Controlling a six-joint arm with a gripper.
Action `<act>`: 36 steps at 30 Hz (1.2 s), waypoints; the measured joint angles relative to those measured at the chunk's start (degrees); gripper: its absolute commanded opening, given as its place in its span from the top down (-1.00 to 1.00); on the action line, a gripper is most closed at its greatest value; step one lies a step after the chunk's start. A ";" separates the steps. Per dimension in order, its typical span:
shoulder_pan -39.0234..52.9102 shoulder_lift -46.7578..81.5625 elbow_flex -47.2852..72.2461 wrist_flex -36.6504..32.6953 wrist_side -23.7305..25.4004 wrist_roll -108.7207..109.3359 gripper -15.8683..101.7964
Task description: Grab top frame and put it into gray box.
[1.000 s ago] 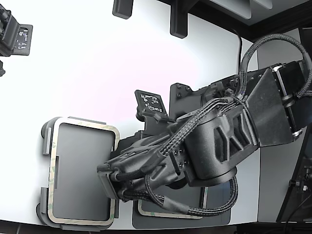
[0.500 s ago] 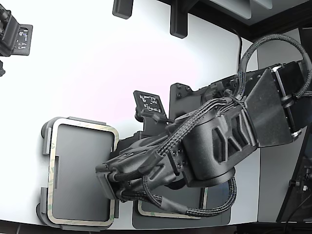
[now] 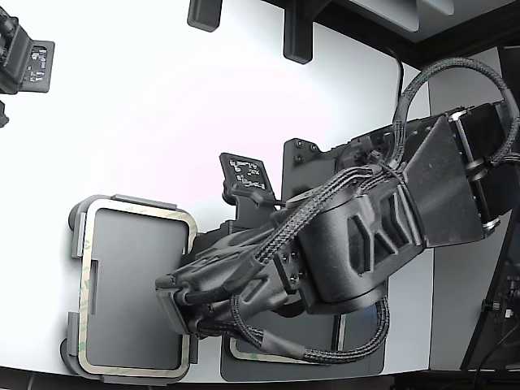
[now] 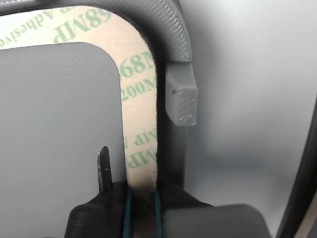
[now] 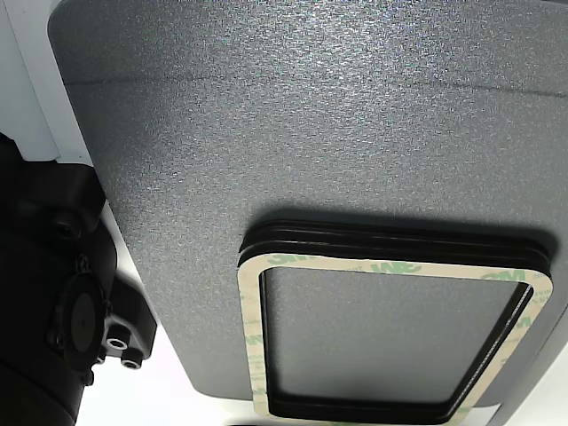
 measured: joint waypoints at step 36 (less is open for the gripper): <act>0.18 -0.18 -0.18 0.00 -0.26 1.23 0.93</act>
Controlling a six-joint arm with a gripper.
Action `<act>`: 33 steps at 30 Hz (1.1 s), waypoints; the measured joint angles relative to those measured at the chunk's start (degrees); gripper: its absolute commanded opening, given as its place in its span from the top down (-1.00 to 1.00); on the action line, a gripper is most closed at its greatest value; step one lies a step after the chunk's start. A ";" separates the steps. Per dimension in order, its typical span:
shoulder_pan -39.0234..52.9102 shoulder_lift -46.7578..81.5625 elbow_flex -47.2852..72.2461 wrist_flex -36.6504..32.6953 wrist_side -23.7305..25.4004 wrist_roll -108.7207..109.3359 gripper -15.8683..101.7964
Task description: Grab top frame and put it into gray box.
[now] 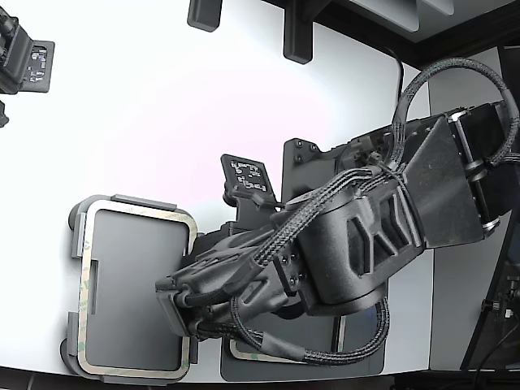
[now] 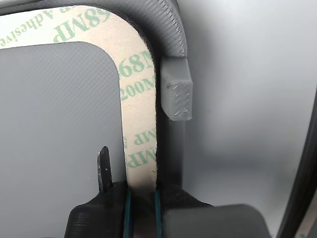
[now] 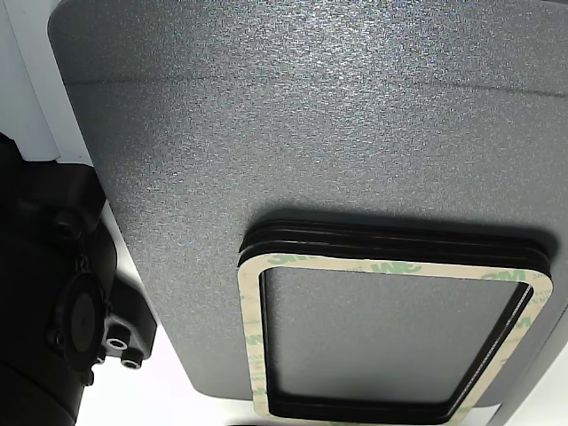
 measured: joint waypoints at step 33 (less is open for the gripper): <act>-0.62 9.14 2.72 -14.15 21.36 -30.67 -0.97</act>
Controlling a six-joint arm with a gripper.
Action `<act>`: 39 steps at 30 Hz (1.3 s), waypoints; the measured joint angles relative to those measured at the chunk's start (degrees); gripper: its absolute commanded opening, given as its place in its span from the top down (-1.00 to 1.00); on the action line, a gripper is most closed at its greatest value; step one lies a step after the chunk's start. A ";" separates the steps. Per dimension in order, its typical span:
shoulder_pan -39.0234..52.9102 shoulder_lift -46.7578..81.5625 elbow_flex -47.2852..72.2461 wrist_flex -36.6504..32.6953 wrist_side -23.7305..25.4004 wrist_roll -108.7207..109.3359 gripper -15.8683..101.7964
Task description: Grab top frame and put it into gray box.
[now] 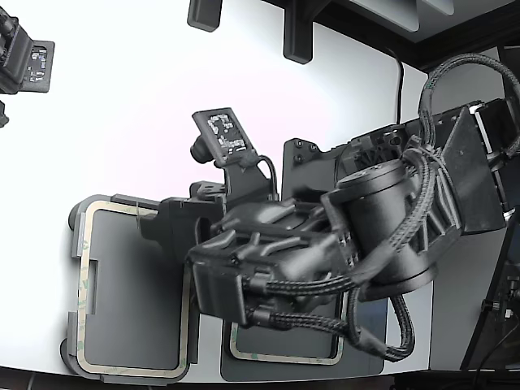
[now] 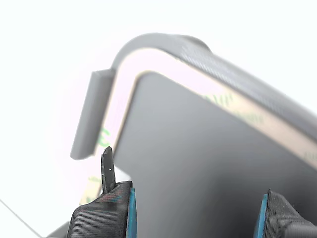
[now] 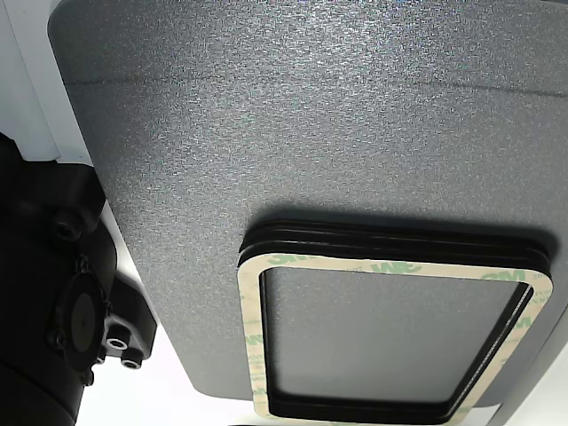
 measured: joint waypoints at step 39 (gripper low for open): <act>-28.74 83.06 74.44 -24.61 -17.14 -83.67 -0.97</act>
